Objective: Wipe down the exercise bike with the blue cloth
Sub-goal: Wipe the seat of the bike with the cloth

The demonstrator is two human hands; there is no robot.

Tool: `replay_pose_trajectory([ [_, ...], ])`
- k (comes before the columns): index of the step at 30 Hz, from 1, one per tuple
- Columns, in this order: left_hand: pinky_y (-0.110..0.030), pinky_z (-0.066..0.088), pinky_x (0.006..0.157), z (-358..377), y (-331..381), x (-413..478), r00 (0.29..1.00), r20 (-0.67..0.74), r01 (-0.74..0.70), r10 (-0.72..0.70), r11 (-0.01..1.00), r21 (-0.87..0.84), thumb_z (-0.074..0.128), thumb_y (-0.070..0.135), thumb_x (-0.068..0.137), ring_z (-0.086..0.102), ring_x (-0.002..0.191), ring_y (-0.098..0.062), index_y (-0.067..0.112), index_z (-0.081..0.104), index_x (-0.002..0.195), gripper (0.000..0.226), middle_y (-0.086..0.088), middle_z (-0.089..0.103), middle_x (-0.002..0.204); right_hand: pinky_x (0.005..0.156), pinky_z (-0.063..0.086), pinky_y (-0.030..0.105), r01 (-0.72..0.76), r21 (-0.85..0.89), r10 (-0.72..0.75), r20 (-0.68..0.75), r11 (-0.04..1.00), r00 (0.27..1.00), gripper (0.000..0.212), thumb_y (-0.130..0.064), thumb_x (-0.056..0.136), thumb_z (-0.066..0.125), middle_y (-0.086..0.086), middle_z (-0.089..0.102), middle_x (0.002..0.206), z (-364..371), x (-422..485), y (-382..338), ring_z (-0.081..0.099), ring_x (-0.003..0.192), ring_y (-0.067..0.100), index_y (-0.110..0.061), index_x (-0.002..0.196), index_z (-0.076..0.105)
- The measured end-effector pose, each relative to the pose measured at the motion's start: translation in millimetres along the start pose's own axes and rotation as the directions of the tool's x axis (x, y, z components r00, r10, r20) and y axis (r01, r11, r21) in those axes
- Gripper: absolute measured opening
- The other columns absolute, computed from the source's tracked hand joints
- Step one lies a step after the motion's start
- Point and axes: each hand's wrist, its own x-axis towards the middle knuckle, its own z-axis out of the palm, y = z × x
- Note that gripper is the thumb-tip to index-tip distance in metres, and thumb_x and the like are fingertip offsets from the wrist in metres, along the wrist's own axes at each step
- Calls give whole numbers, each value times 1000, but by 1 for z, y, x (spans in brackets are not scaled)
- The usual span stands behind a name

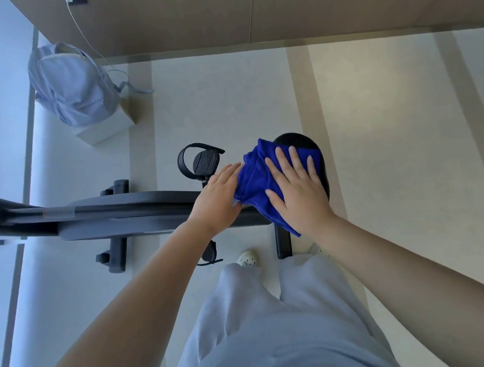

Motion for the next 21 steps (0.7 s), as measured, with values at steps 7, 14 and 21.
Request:
replay_pose_trajectory([
  [7, -26, 5, 117, 2, -6, -1, 1000, 25, -6, 6, 1000, 10, 68, 16, 85, 14, 147, -20, 12, 17, 152, 84, -4, 22, 158, 119, 15, 42, 225, -24, -225, -6, 974, 974, 61, -44, 94, 32, 2, 26, 157, 4, -28, 31, 17, 147, 22, -19, 150, 28],
  [14, -26, 6, 117, 0, -7, -4, 999, 53, 0, -2, 1000, 28, 65, 13, 87, 10, 148, -17, 15, 12, 153, 85, 0, 17, 159, 119, 16, 42, 139, 34, -139, -22, 990, 990, 61, -40, 93, 36, 3, 26, 157, 6, -39, 21, 19, 146, 23, -18, 150, 30],
  [21, -27, 11, 118, -3, -6, -2, 999, 50, 2, -2, 1000, -2, 51, 6, 90, 8, 148, -15, 15, 14, 154, 74, 1, 16, 160, 118, 22, 41, -15, 134, 18, -27, 991, 999, 61, -39, 92, 32, -1, 26, 157, -3, -49, 34, 16, 147, 19, -20, 149, 30],
])
